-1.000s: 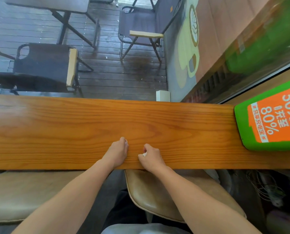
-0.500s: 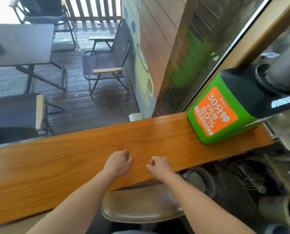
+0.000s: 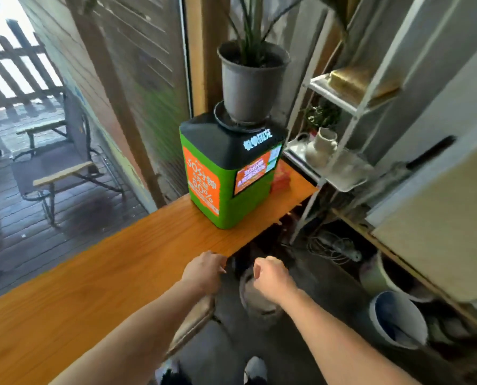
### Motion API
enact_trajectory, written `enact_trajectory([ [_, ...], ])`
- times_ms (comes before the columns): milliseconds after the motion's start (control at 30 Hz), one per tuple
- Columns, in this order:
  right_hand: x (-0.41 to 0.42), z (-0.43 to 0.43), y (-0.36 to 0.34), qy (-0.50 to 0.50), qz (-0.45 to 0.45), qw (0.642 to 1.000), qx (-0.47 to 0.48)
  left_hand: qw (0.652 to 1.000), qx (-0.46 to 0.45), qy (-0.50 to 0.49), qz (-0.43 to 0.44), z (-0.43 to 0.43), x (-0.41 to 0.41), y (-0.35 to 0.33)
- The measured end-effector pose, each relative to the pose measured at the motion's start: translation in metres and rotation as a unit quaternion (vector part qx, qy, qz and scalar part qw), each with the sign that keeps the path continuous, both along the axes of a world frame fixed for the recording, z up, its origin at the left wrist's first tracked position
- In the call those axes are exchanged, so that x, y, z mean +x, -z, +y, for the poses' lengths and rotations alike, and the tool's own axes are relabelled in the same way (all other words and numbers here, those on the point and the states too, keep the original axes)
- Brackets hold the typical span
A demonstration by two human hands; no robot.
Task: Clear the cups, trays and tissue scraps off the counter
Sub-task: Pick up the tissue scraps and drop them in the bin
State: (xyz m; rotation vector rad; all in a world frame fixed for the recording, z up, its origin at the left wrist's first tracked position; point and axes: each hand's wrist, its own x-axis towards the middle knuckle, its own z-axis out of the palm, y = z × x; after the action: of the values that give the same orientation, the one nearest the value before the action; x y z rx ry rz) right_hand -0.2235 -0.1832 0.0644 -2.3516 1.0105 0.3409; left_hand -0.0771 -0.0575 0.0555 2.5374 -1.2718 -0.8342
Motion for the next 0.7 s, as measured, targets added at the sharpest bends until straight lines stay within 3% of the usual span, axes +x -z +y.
enact_trajectory([
  [300,-0.089,-0.092,0.061,0.057,-0.004,0.998,-0.003,0.999,0.019,0.039,0.033,-0.115,-0.087,0.063],
  [700,-0.084,-0.132,0.272,0.130,-0.016,0.989,0.063,0.993,0.111,0.031,0.037,-0.188,-0.090,0.259],
])
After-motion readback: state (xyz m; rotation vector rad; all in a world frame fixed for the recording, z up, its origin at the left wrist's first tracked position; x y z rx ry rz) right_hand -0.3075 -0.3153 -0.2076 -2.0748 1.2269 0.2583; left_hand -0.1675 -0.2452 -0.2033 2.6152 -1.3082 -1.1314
